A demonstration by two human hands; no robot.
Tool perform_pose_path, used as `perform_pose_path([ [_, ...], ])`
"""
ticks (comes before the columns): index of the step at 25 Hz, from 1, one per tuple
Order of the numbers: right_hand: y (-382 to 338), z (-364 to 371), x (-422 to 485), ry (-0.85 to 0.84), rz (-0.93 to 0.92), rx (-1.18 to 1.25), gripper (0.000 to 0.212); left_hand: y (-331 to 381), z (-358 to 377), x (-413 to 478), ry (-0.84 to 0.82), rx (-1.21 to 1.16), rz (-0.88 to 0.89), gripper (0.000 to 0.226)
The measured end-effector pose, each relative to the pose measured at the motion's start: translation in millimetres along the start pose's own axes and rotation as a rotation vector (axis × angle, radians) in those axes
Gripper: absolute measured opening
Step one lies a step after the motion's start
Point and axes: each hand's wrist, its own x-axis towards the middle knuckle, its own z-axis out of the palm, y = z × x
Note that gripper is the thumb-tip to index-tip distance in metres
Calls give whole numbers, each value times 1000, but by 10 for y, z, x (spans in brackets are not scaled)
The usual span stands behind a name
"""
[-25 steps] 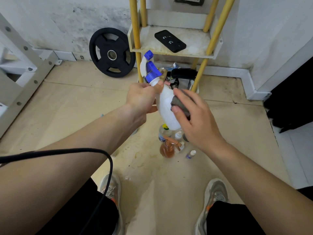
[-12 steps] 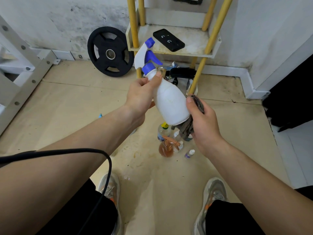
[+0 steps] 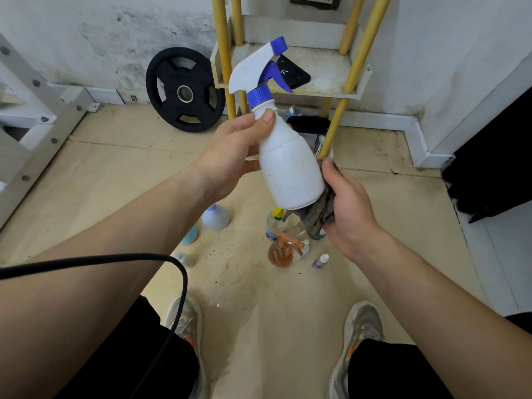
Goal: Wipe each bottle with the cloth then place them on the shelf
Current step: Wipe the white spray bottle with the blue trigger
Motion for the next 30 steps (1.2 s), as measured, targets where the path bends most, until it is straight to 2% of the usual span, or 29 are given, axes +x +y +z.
perform_pose_path([
  [5,-79,34,-85,-34,-391,-559,29,-20,64,-61,39,7,-49,38],
  [10,-108,105,-72,-28,-714,-1009,50,-178,352,-161,29,14,-91,32],
  [15,116,96,-169,-40,-1060,-1293,52,-90,258,-126,171,-37,-145,29],
  [18,246,17,-218,-67,-1196,-1392,48,-48,157,-102,254,-52,-180,29],
  [20,257,-26,-212,-87,-1195,-1374,47,-41,142,-96,239,-41,-187,32],
  [23,188,12,-216,-82,-1058,-1251,50,-68,172,-105,153,-4,-167,37],
  [26,71,53,-180,-78,-814,-1074,51,-133,259,-142,67,47,-150,36],
  [30,-65,-14,-80,-72,-406,-736,35,-149,264,-139,72,59,-132,32],
])
